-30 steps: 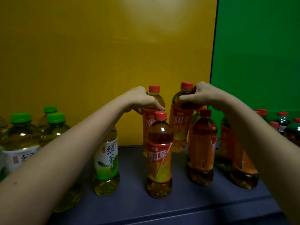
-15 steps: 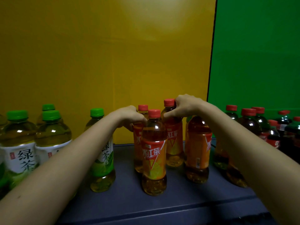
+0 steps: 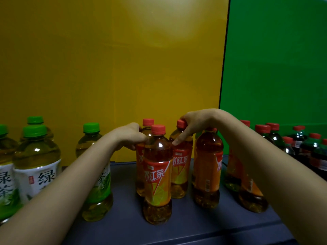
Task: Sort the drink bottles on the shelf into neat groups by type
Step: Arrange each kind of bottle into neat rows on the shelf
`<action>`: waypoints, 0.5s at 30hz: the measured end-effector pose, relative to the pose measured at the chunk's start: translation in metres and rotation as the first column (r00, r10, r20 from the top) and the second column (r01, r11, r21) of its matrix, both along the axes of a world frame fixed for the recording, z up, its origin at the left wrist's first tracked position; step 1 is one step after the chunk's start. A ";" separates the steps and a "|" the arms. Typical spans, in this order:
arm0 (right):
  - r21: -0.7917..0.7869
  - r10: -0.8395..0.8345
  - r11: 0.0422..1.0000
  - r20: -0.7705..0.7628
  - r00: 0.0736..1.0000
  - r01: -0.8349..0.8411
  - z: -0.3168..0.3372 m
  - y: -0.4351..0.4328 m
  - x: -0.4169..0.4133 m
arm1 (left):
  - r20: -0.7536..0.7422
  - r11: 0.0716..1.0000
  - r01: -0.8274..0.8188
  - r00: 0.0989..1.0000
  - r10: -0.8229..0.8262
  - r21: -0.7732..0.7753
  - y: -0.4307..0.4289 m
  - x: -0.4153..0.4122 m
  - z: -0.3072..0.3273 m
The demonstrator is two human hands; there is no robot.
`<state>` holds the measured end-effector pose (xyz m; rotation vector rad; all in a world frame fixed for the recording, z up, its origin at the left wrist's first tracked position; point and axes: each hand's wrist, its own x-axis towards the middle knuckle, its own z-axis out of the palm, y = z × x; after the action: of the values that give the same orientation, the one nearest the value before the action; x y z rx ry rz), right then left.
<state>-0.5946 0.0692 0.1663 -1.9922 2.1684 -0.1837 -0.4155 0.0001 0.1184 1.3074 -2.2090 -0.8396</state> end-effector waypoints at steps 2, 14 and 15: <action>-0.001 0.008 1.000 0.009 1.000 -0.008 0.001 -0.002 -0.006 | -0.012 1.000 -0.005 1.000 0.005 -0.006 0.002 0.000 -0.002; -0.695 0.154 0.719 0.134 0.979 -0.018 0.010 0.064 -0.053 | -0.165 0.897 -0.127 0.984 0.062 -0.423 0.032 0.012 -0.005; -0.730 0.160 0.684 0.140 0.977 -0.007 0.006 0.072 -0.054 | -0.181 0.853 -0.147 0.981 0.063 -0.500 0.038 0.014 -0.007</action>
<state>-0.6487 0.1408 0.1722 -2.2869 2.0325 -1.3685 -0.4012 0.0384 0.1117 1.0428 -2.0174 -0.2634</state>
